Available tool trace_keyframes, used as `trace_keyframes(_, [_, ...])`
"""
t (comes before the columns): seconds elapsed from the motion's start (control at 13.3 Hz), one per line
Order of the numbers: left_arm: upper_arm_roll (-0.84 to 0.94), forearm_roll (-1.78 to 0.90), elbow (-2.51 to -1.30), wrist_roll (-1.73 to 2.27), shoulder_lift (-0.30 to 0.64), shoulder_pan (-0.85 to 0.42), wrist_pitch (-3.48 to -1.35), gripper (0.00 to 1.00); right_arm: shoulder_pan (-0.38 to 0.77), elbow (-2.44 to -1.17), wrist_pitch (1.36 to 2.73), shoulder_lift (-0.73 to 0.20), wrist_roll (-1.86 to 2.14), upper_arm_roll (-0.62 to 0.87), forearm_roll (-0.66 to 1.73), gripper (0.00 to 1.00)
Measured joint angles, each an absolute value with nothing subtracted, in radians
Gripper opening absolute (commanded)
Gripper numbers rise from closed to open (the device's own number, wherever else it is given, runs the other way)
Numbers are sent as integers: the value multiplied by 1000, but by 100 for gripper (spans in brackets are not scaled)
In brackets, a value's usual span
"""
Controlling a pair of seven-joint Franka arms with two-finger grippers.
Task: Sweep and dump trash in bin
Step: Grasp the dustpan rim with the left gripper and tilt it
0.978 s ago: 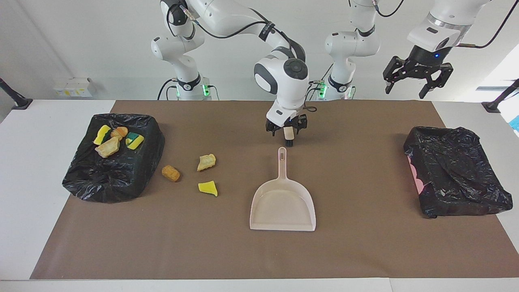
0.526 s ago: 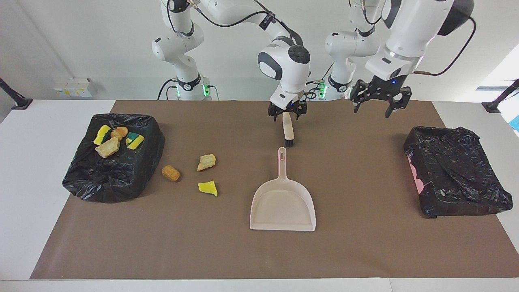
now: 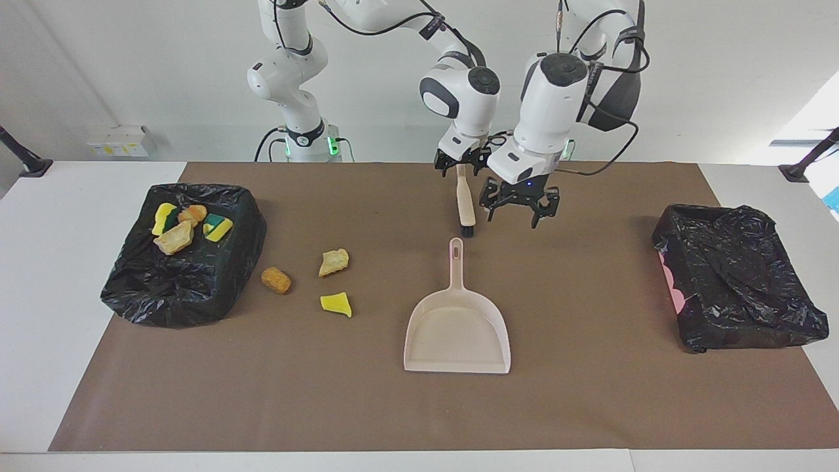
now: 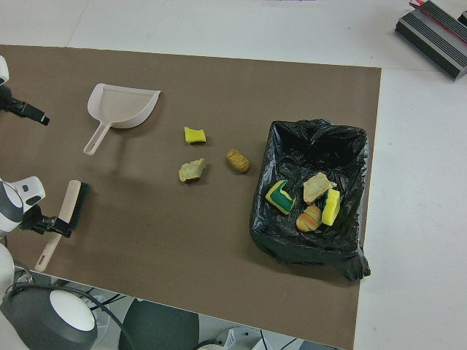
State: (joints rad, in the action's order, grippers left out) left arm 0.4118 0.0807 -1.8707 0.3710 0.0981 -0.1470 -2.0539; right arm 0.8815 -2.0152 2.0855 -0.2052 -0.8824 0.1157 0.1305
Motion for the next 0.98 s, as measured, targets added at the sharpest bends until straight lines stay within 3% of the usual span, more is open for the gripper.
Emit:
trace_keyframes(0.6, [454,256,-1869,652,313,-208,-2280,100,881,-2026,2086,-203,-882,114,195,64])
trace_keyframes(0.83, [457,270,-1863,659,351,-220,-2294,100,881,-2041,2085,-198,-881,114,215,44])
trace_keyframes(0.9, [457,272,-1861,662,358,-225,-2298,86,881,-2046,2085,-194,-881,114,219,31])
trace_keyframes(0.98, [457,272,-1861,664,361,-228,-2300,65,881,-2052,2085,-190,-881,114,227,18])
